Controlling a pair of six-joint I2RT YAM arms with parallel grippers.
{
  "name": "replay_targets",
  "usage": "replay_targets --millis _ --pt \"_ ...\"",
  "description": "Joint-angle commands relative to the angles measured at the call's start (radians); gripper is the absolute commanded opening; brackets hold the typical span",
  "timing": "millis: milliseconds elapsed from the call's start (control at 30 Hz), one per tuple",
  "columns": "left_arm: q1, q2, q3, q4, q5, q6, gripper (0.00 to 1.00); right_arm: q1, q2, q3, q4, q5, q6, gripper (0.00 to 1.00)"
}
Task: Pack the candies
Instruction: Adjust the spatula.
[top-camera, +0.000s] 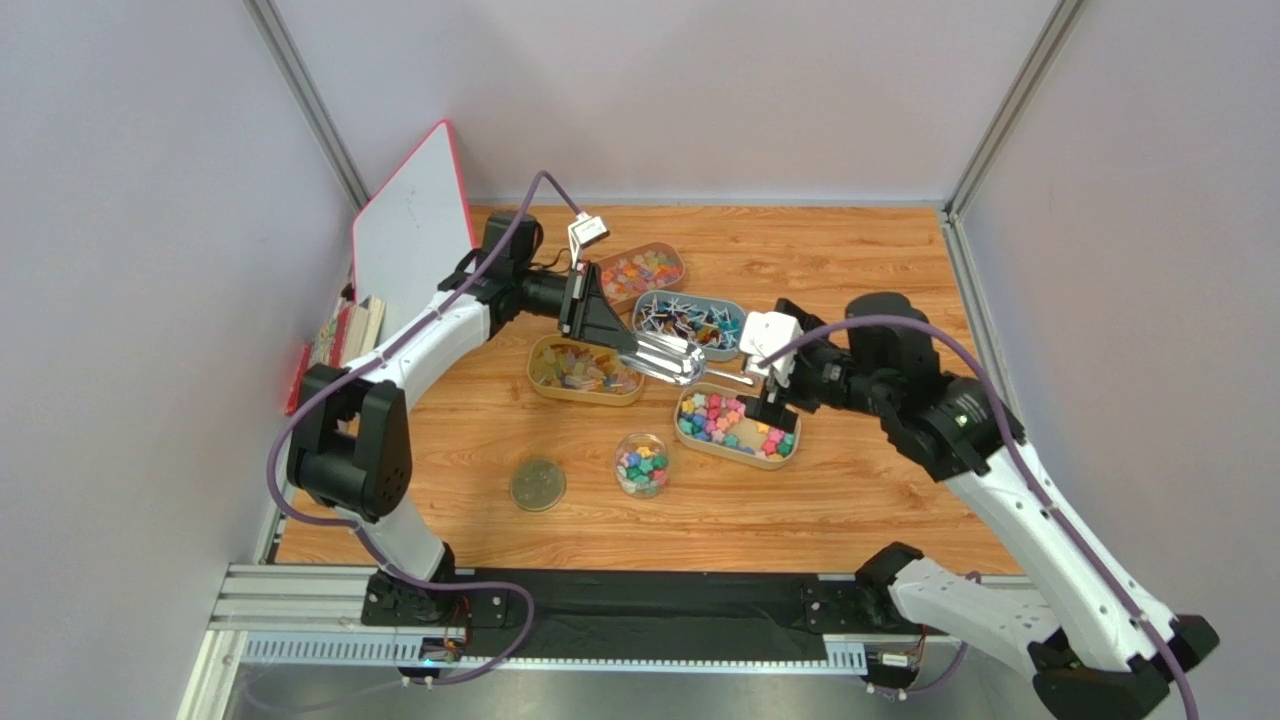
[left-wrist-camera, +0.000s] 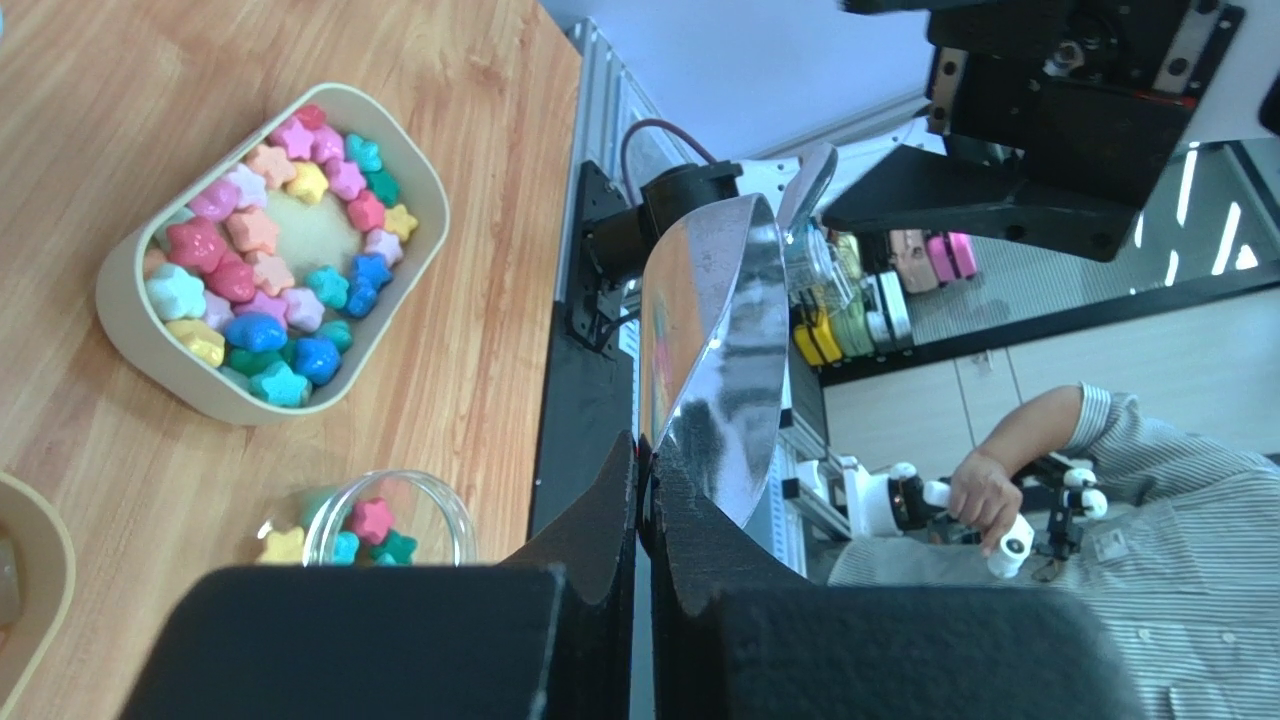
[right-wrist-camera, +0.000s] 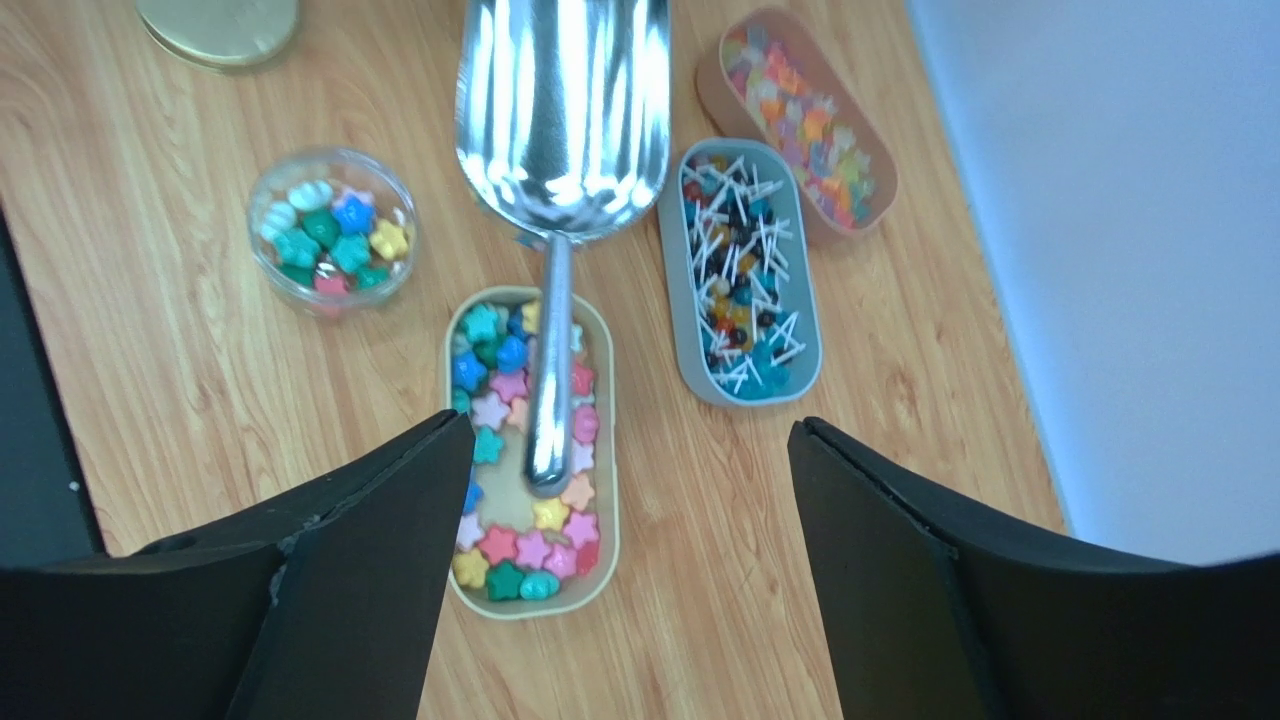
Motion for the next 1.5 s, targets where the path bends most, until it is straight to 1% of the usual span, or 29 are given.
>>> replay_targets --millis 0,100,133,300,367,500,600,767,800,867,900,1033,1100,1133,1167,1200,1233,1267,1300,1333,1367,1400,1467 --pt "-0.002 0.008 0.007 0.026 0.091 0.005 0.0 0.001 -0.037 -0.028 0.087 -0.131 0.062 0.81" --pt "-0.005 0.008 -0.002 0.02 0.088 0.01 0.0 0.002 -0.017 -0.014 0.08 -0.163 0.076 0.74" --pt "-0.005 0.005 -0.005 0.02 0.088 0.01 0.0 0.002 -0.007 -0.007 0.077 -0.175 0.074 0.7" --pt "-0.011 0.001 -0.007 0.017 0.087 0.011 0.0 0.002 0.028 -0.005 0.06 -0.189 0.047 0.66" --pt "-0.018 0.001 -0.007 0.018 0.085 0.013 0.0 0.002 0.037 -0.008 0.06 -0.183 0.034 0.61" --pt "-0.025 0.002 -0.01 0.017 0.083 0.014 0.0 0.001 0.054 -0.001 0.064 -0.18 0.028 0.41" --pt "-0.025 0.005 -0.007 0.018 0.082 0.014 0.0 0.002 0.063 0.002 0.049 -0.177 0.019 0.36" --pt "-0.025 0.016 0.004 0.023 0.079 0.008 0.0 0.002 0.074 0.012 0.014 -0.172 0.013 0.32" --pt "-0.025 0.016 0.004 0.023 0.079 0.01 0.0 0.002 0.075 0.013 0.003 -0.172 0.011 0.28" --pt "-0.025 0.021 0.006 0.026 0.077 0.008 0.0 0.002 0.082 0.019 -0.009 -0.168 0.007 0.22" --pt "-0.025 0.021 0.004 0.026 0.076 0.008 0.0 0.001 0.086 0.021 -0.018 -0.165 0.007 0.14" --pt "-0.025 0.025 0.004 0.02 0.059 0.014 0.0 0.002 0.083 0.032 -0.026 -0.146 0.002 0.0" --pt "-0.024 0.024 0.031 -0.052 -0.037 0.063 0.21 0.004 0.083 0.044 -0.028 -0.131 -0.005 0.0" --pt "-0.024 0.021 0.058 -0.216 -0.095 0.2 0.3 -0.001 0.082 0.052 -0.031 -0.108 -0.015 0.0" --pt "-0.027 0.019 0.084 -0.294 -0.251 0.276 0.43 -0.018 0.085 0.068 -0.038 -0.099 -0.028 0.0" --pt "-0.03 0.014 0.126 -0.355 -0.327 0.343 0.47 -0.036 0.089 0.078 -0.046 -0.093 -0.063 0.0" --pt "-0.03 0.014 0.142 -0.429 -0.388 0.446 0.48 -0.062 0.1 0.093 -0.061 -0.092 -0.096 0.0" --pt "-0.03 0.011 0.154 -0.455 -0.524 0.491 0.49 -0.12 0.139 0.129 -0.113 -0.089 -0.128 0.0" --pt "-0.027 0.008 0.168 -0.471 -0.592 0.531 0.5 -0.148 0.172 0.159 -0.142 -0.083 -0.184 0.0" --pt "-0.025 0.007 0.17 -0.488 -0.64 0.548 0.5 -0.21 0.204 0.183 -0.172 -0.086 -0.211 0.0" --pt "-0.021 0.007 0.176 -0.502 -0.709 0.563 0.5 -0.237 0.28 0.243 -0.236 -0.088 -0.238 0.0" --pt "-0.021 0.007 0.176 -0.514 -0.731 0.598 0.5 -0.257 0.322 0.272 -0.267 -0.077 -0.299 0.0" --pt "-0.021 -0.01 0.158 -0.529 -0.774 0.614 0.49 -0.294 0.409 0.335 -0.34 -0.022 -0.363 0.0"
